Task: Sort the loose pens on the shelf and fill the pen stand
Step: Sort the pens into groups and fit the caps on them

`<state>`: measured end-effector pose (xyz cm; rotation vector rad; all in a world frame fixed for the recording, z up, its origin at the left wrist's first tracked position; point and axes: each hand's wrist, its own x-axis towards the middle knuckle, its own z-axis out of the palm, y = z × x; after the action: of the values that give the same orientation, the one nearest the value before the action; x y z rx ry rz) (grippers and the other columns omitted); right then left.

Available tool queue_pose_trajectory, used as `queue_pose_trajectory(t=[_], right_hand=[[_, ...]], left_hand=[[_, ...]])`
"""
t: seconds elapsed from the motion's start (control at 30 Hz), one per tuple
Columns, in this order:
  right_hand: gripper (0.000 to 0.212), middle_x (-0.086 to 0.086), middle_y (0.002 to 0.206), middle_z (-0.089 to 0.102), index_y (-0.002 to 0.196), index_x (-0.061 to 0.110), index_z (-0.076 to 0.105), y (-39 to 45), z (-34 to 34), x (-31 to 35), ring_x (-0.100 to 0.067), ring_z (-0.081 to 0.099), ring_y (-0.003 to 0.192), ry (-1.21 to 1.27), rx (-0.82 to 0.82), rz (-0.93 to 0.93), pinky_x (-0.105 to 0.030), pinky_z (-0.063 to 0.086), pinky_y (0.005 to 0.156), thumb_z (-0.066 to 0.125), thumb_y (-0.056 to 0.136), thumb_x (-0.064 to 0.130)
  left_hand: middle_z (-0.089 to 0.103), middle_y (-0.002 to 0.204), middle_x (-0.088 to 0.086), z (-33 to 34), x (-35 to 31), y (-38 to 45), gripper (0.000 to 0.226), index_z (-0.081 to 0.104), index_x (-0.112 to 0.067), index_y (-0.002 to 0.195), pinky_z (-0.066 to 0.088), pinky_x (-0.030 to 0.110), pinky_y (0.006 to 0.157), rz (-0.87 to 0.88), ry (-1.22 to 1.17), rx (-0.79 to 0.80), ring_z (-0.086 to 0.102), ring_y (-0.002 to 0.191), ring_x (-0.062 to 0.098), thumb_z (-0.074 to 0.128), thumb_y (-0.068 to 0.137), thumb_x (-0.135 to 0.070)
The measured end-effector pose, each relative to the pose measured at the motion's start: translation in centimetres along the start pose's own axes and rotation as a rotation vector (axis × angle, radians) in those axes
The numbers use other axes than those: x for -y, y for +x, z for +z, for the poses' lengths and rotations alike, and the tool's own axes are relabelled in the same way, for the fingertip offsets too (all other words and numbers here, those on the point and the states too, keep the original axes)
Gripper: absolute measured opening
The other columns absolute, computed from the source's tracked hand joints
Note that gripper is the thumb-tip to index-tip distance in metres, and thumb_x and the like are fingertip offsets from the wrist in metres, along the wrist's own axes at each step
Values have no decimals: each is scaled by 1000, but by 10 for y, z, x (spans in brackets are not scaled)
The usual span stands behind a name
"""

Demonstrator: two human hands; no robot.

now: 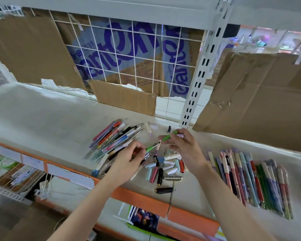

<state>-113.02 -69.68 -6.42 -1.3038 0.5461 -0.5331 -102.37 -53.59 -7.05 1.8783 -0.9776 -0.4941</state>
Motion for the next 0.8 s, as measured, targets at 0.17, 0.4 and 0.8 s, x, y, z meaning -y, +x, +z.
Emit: queue_pose_trajectory(t=[0.17, 0.4, 0.8], right_hand=[[8, -10, 92, 74, 97, 4, 43, -6, 5, -2, -21, 70, 81, -68, 45, -12, -24, 48, 64, 50, 96, 9], [10, -7, 86, 74, 92, 6, 42, -20, 15, -18, -22, 69, 82, -36, 55, -4, -33, 52, 80, 51, 95, 9], [13, -1, 73, 66, 107, 12, 48, -19, 3, -5, -8, 60, 63, -138, -74, -76, -20, 49, 60, 49, 96, 6]], left_hand=[[61, 85, 5, 3, -6, 1, 6, 55, -16, 92, 44, 19, 67, 27, -7, 25, 54, 75, 10, 50, 95, -14], [45, 54, -1, 18, -15, 4, 21, 46, -9, 73, 21, 15, 32, -415, -684, 29, 28, 36, 4, 52, 92, -3], [55, 67, -4, 22, -20, 13, 21, 54, -13, 80, 34, 9, 41, -338, -334, 56, 46, 46, 0, 49, 96, -25]])
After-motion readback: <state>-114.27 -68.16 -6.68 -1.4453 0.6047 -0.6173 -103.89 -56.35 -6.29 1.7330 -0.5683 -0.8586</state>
